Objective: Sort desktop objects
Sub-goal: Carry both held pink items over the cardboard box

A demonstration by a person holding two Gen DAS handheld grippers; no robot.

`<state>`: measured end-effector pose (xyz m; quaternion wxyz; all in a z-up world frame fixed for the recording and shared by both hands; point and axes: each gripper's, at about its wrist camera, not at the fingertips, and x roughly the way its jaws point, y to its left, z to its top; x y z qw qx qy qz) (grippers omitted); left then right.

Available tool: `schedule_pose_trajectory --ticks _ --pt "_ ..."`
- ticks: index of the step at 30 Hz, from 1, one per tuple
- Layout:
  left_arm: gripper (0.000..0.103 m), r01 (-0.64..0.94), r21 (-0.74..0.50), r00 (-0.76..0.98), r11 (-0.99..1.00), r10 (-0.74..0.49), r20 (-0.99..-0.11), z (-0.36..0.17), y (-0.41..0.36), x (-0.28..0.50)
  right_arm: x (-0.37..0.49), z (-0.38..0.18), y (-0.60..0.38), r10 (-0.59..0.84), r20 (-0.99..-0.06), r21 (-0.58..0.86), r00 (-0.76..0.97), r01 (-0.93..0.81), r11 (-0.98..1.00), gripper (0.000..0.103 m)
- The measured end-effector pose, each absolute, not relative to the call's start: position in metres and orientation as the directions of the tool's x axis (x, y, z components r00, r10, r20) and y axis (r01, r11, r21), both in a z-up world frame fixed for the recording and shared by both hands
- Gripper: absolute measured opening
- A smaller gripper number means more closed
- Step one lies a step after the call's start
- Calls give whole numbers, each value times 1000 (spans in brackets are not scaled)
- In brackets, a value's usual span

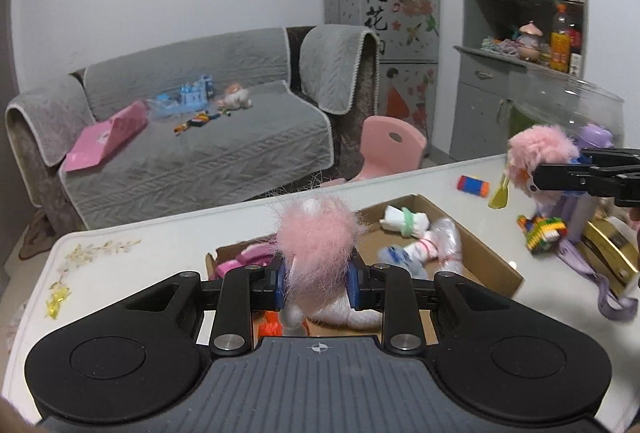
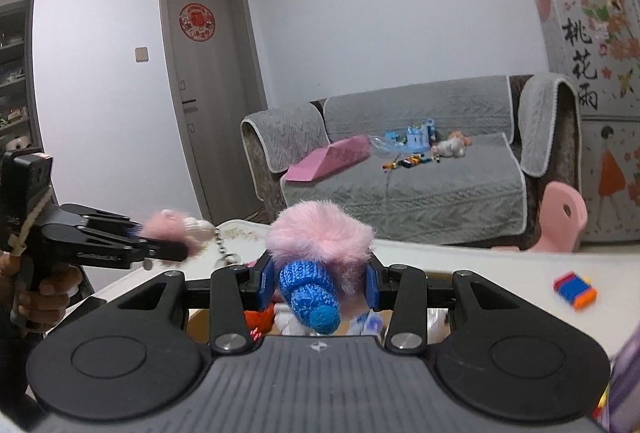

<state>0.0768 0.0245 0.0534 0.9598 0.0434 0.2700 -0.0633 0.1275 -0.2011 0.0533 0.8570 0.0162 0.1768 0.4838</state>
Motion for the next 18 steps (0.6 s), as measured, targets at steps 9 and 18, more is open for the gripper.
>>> schedule_pose_trajectory --ticks 9,18 --pt "34 97 -10 799 995 -84 -595 23 12 138 150 34 -168 826 -330 191 457 -825 532 39" --pt "34 86 26 756 996 -48 -652 -7 -7 162 163 17 -152 814 -380 207 439 -818 537 39"
